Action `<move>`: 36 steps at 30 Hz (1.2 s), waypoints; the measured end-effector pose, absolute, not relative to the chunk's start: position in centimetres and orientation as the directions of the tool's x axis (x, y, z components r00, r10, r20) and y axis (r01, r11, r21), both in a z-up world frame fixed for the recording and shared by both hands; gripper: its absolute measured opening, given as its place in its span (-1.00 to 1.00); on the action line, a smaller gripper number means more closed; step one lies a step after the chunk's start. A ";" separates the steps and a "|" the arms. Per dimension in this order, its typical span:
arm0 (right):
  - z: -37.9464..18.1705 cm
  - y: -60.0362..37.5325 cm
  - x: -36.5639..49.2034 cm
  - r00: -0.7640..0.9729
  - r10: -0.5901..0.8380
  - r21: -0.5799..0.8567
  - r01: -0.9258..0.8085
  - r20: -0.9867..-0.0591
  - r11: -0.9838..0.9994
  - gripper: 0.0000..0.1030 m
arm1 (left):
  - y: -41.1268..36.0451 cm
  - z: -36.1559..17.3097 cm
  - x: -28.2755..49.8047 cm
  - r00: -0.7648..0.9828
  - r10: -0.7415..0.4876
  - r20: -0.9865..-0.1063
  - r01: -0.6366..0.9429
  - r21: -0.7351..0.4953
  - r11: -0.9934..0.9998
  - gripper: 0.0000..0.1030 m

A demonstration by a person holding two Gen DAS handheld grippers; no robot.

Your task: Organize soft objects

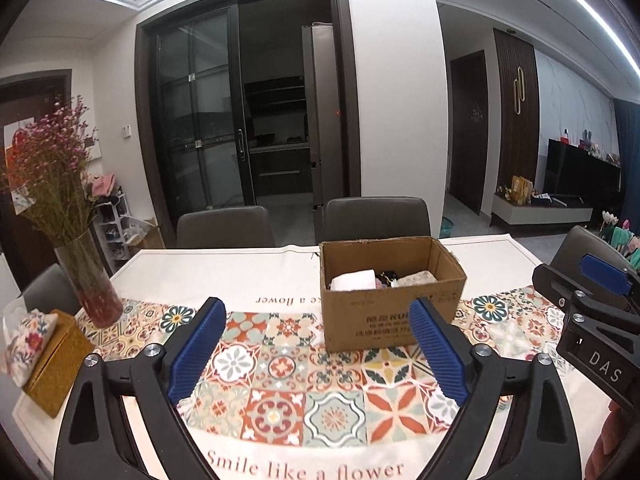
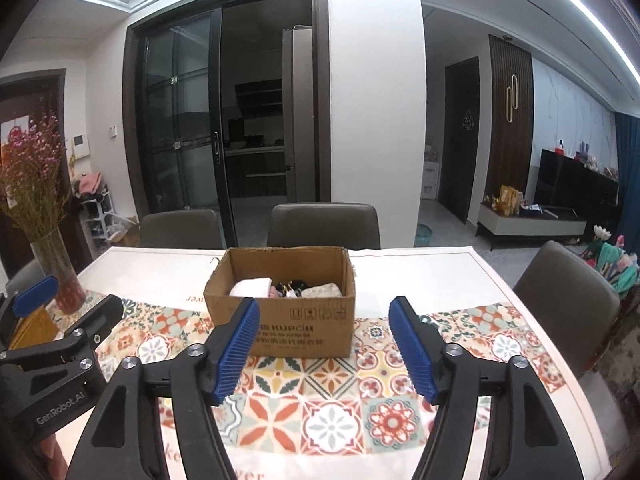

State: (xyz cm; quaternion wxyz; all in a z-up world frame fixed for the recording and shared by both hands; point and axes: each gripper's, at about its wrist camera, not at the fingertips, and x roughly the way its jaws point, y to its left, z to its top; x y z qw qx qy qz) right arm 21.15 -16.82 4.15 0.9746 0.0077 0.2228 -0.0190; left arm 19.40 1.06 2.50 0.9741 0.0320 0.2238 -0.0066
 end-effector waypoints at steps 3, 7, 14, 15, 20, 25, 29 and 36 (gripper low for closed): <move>4.3 -17.0 19.5 0.899 -0.028 0.009 0.035 -0.437 0.999 0.35 | 0.9 2.8 17.5 0.902 0.005 -0.432 0.027 0.067 0.997 0.90; 4.2 -17.4 17.0 0.897 -0.017 0.022 0.029 -0.441 0.999 0.41 | 0.7 3.1 14.5 0.905 0.008 -0.426 0.024 0.069 0.997 0.97; 4.1 -17.5 13.7 0.900 0.007 0.038 0.010 -0.436 0.999 0.47 | 0.4 3.2 10.9 0.909 0.029 -0.415 0.005 0.080 0.997 1.00; 4.1 -17.7 13.2 0.900 0.006 0.039 0.012 -0.436 0.999 0.47 | 0.3 3.3 10.4 0.911 0.040 -0.410 -0.004 0.087 0.996 1.00; 4.2 -18.1 10.9 0.905 0.004 0.036 0.013 -0.425 0.999 0.47 | 0.1 3.6 8.1 0.919 0.044 -0.393 -0.007 0.094 0.996 1.00; 4.5 -18.2 9.3 0.912 -0.005 0.018 0.013 -0.411 1.000 0.47 | -0.2 4.2 6.6 0.925 0.051 -0.378 -0.013 0.103 0.995 1.00; 4.7 -18.2 8.6 0.916 -0.014 0.004 0.017 -0.401 1.000 0.54 | -0.2 4.2 5.8 0.925 0.049 -0.377 -0.012 0.102 0.995 1.00; 4.7 -18.1 7.6 0.918 -0.017 0.005 0.021 -0.396 1.000 0.54 | -0.2 4.3 4.9 0.925 0.041 -0.378 -0.004 0.099 0.995 1.00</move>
